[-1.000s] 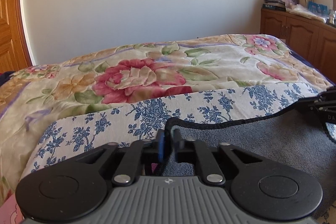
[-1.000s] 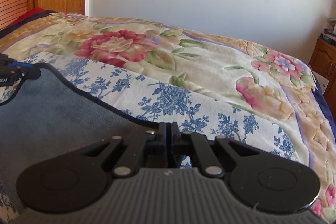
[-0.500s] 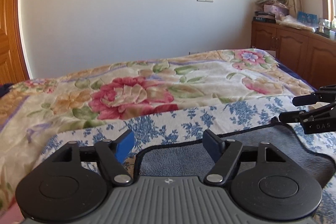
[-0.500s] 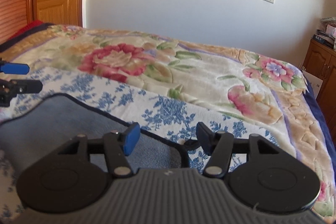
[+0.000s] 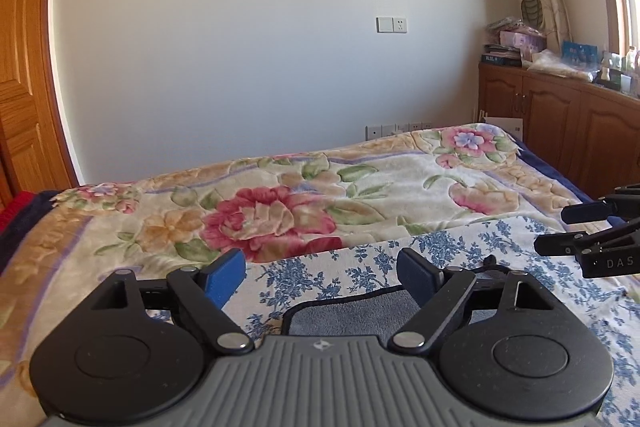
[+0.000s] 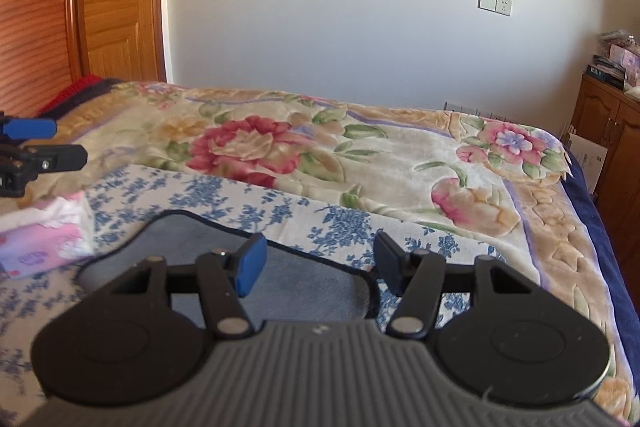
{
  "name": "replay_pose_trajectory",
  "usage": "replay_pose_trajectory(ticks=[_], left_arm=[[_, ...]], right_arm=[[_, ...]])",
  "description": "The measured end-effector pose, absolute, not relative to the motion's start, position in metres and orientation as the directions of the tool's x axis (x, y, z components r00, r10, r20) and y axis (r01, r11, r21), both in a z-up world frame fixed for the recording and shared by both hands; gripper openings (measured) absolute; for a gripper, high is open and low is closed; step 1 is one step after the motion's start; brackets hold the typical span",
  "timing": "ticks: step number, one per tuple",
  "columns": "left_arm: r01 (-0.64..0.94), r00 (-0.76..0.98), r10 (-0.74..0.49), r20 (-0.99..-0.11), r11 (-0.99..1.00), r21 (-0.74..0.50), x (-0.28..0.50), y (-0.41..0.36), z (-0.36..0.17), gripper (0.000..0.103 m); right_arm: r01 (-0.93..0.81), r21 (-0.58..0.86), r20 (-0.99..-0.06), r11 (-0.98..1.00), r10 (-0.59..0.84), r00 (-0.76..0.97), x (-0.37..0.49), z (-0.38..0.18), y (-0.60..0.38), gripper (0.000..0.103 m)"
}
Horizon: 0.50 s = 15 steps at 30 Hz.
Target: Fold towel
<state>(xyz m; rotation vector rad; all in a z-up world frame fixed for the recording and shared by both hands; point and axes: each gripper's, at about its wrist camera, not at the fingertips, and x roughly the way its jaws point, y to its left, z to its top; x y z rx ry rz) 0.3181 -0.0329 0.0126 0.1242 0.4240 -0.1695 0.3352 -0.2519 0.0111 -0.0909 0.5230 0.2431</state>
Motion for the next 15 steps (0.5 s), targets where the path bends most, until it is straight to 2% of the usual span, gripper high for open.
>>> replay_pose_trajectory(ticks=[15], left_arm=[[0.176,0.912,-0.125,-0.390,0.979,0.098,0.242,-0.027,0.061,0.088]], right_arm=[[-0.259,-0.030,-0.468,0.965,0.215,0.857,0.268,0.057,-0.245,0.060]])
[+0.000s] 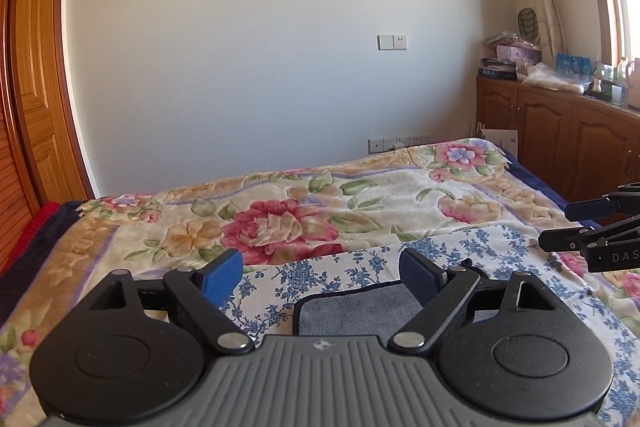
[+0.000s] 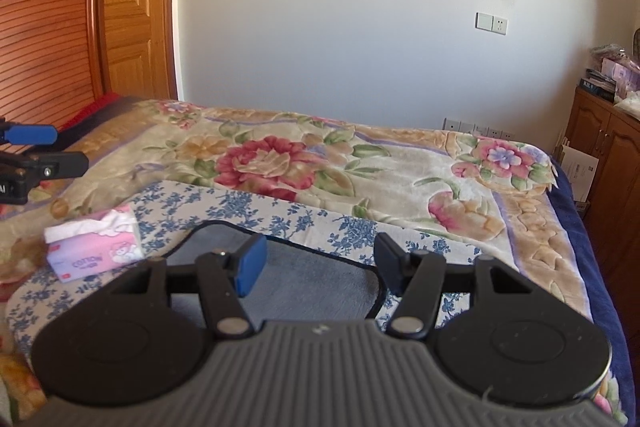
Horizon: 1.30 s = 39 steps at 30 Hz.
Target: Fold towel
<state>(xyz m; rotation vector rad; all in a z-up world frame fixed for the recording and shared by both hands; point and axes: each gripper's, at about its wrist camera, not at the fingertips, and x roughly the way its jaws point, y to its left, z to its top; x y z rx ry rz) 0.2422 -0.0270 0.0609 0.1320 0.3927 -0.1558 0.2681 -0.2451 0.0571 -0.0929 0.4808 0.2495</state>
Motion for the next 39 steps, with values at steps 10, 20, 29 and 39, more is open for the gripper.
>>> replay_pose_trajectory(ticks=[10,20,29,39], left_arm=[[0.172,0.928,-0.129,-0.350,0.980,0.095,0.192,-0.028,0.080,0.089],[0.171,0.927,-0.120,-0.355,0.978,0.118,0.161,-0.024,0.080,0.089],[0.181,0.922,-0.125,-0.365,0.976,0.121,0.129,-0.023,0.075,0.091],[0.155,0.927,-0.111,-0.359,0.983,0.097,0.092,-0.016,0.067,0.103]], right_arm=[[-0.264,-0.005,-0.437,0.965,0.235,0.868,0.228,0.080,-0.240,0.060],[-0.267,0.004,-0.421,0.964,0.244,0.874,0.198,0.083,-0.236,0.060],[-0.247,0.036,-0.439,0.968,0.238,0.866,0.165,0.073,-0.235,0.064],[-0.228,0.040,-0.431,0.973,0.223,0.874,0.129,0.066,-0.234,0.101]])
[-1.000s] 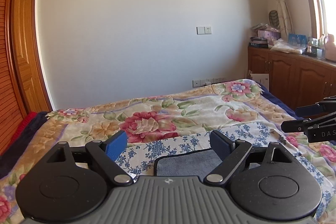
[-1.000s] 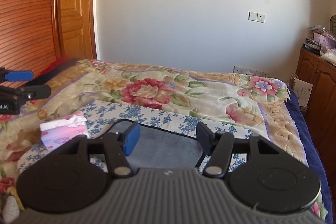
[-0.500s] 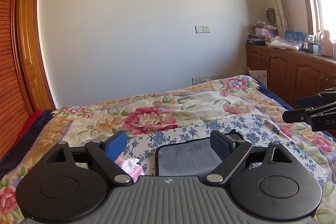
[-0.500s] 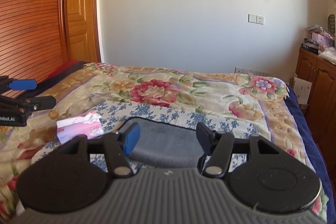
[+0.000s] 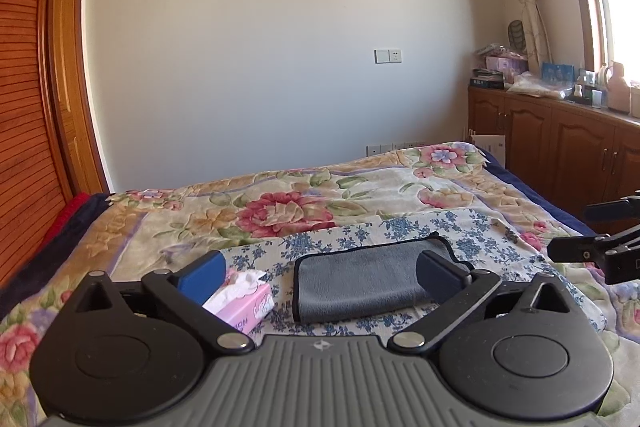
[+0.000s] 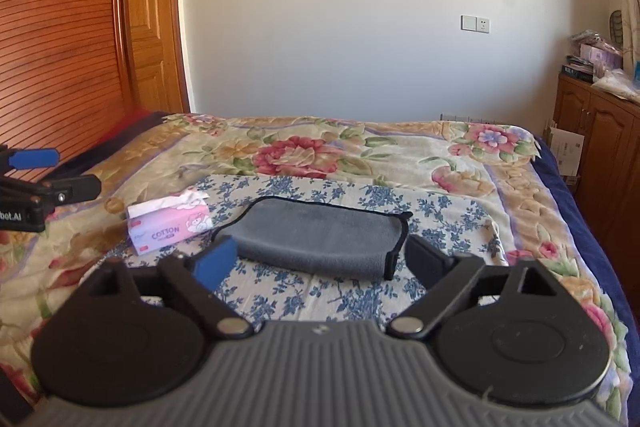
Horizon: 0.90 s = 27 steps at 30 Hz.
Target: Fold towel
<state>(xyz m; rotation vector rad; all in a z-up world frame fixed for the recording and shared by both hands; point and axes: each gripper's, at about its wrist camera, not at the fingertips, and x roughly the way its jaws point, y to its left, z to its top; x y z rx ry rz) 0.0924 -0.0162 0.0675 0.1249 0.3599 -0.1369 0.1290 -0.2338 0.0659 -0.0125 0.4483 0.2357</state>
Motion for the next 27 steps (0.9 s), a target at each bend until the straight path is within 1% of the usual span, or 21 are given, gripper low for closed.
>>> replay_pose_trajectory(ticks=[1,5,15,17,27], left_arm=[[0.152,0.928,-0.108,-0.357,0.984,0.096,0.090,-0.016,0.067,0.103],[0.135,0.930,-0.094,-0.356,0.986,0.094,0.081,-0.014,0.063,0.103],[0.119,0.930,-0.072,-0.361,0.987,0.110,0.058,-0.011,0.047,0.103],[0.099,0.929,-0.051,-0.366,0.989,0.114,0.053,-0.010,0.043,0.103],[0.113,0.916,-0.072,-0.394,0.990,0.083,0.028,-0.006,0.024,0.103]], right_arm=[[-0.226,0.039,-0.423,0.973,0.221,0.879,0.125,0.065,-0.235,0.103],[-0.222,0.044,-0.410,0.974,0.220,0.885,0.115,0.064,-0.234,0.103],[-0.203,0.048,-0.428,0.978,0.204,0.880,0.093,0.050,-0.231,0.103],[-0.198,0.058,-0.424,0.979,0.203,0.883,0.088,0.047,-0.231,0.103],[-0.179,0.061,-0.427,0.982,0.188,0.884,0.069,0.034,-0.231,0.103]])
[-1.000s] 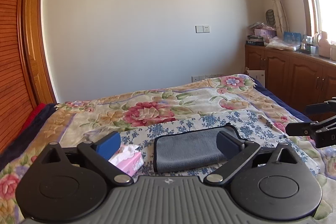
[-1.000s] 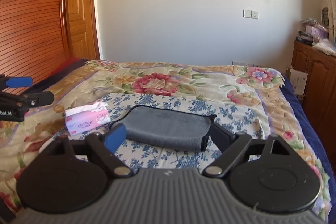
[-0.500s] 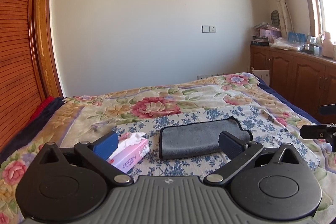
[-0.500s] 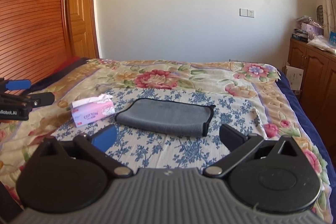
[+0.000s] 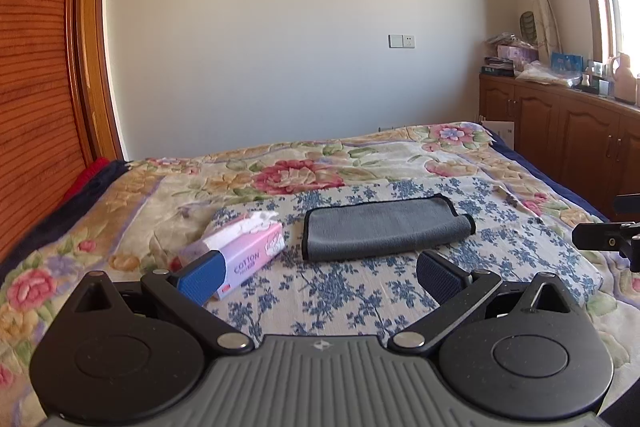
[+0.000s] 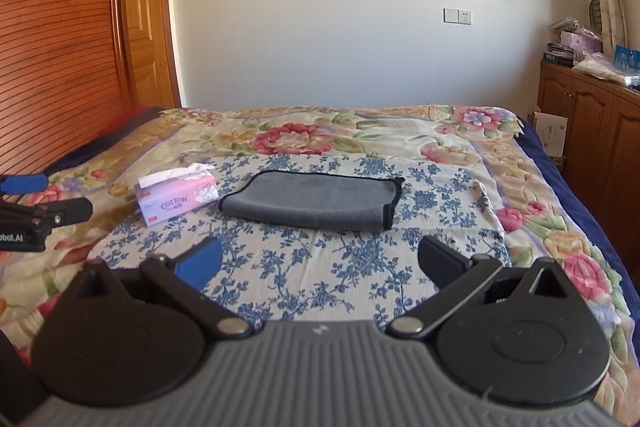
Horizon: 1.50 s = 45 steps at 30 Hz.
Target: Fold towel
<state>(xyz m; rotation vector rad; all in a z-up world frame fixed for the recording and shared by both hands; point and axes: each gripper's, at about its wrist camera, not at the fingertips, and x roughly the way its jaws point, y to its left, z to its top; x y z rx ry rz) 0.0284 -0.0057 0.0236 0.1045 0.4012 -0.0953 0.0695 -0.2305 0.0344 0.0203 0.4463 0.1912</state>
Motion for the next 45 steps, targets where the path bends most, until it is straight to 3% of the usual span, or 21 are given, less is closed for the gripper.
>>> replay_pose_trajectory(ticks=[22,45], left_arm=[[0.105,0.916,-0.049,-0.399,0.987,0.118,0.009,0.001,-0.012,0.103],[0.057,0.946,-0.024,-0.324,0.994,0.091,0.008,0.007,-0.013,0.103]], right_arm=[[-0.151,0.052,-0.438,0.987,0.158,0.885,0.054,0.018,-0.235,0.103],[-0.091,0.044,-0.347,0.995,0.101,0.932,0.048,0.016,-0.239,0.103]])
